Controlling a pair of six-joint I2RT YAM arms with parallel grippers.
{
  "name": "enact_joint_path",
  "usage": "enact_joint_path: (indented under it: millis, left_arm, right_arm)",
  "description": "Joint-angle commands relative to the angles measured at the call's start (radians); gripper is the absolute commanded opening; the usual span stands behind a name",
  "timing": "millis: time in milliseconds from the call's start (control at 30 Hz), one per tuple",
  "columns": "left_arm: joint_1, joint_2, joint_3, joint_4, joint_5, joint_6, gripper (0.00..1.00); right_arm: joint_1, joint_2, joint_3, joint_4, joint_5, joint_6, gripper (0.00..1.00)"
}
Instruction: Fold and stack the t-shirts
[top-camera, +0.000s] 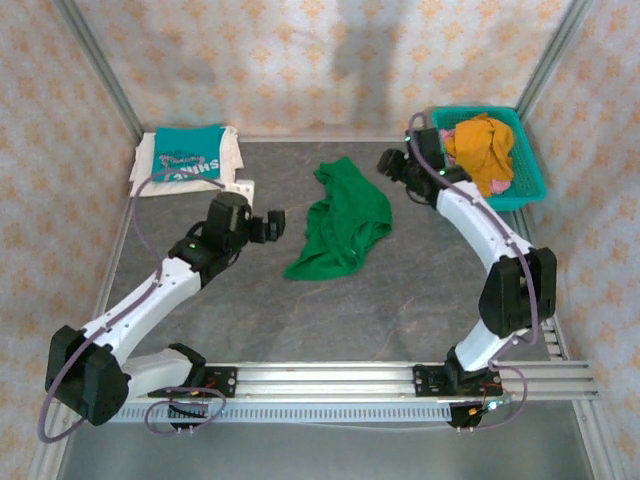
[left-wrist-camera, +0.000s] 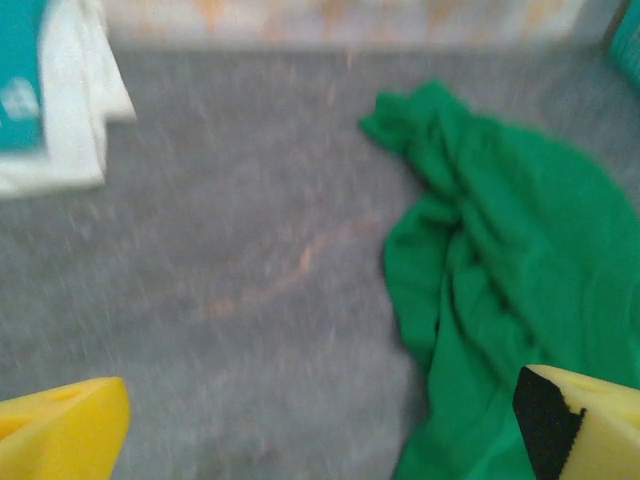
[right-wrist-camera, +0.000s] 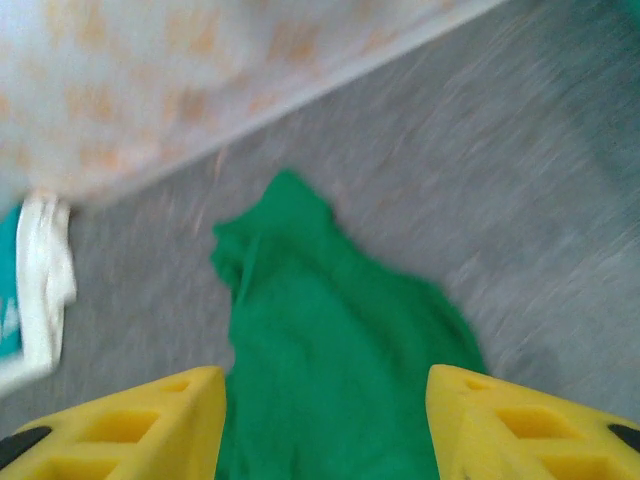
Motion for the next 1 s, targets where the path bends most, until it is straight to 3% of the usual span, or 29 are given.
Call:
enact_joint_path:
  millis: [0, 200, 367, 467, 667, 800, 900, 967]
  left_arm:
    - [-0.056, 0.034, -0.064, -0.111, 0.028, -0.071, 0.98]
    - [-0.152, 0.096, -0.159, -0.049, 0.077, -0.132, 0.91]
    - [-0.165, 0.187, -0.181, 0.025, 0.101, -0.122, 0.87]
    - [-0.166, 0.259, -0.170, 0.065, 0.099, -0.110, 0.77]
    - [-0.165, 0.367, -0.138, 0.141, 0.084, -0.101, 0.69]
    - [-0.166, 0.404, -0.118, 0.154, 0.081, -0.105, 0.47]
    - [-0.165, 0.400, -0.113, 0.140, 0.045, -0.111, 0.12]
    - [-0.165, 0.388, -0.112, 0.126, 0.013, -0.113, 0.06]
  right_arm:
    - [0.098, -0.051, -0.057, -0.011, -0.098, -0.103, 0.55]
    - [0.193, -0.107, -0.249, 0.003, -0.128, -0.095, 0.57]
    - [0.219, -0.068, -0.264, -0.059, -0.133, -0.105, 0.57]
    - [0.228, -0.025, -0.266, -0.055, -0.154, -0.096, 0.53]
    - [0.231, 0.044, -0.278, -0.046, -0.160, -0.125, 0.52]
    - [0.233, 0.092, -0.286, -0.030, -0.204, -0.125, 0.46]
    - [0.234, 0.115, -0.296, -0.013, -0.219, -0.124, 0.32]
    - [0.235, 0.116, -0.298, 0.002, -0.214, -0.119, 0.27]
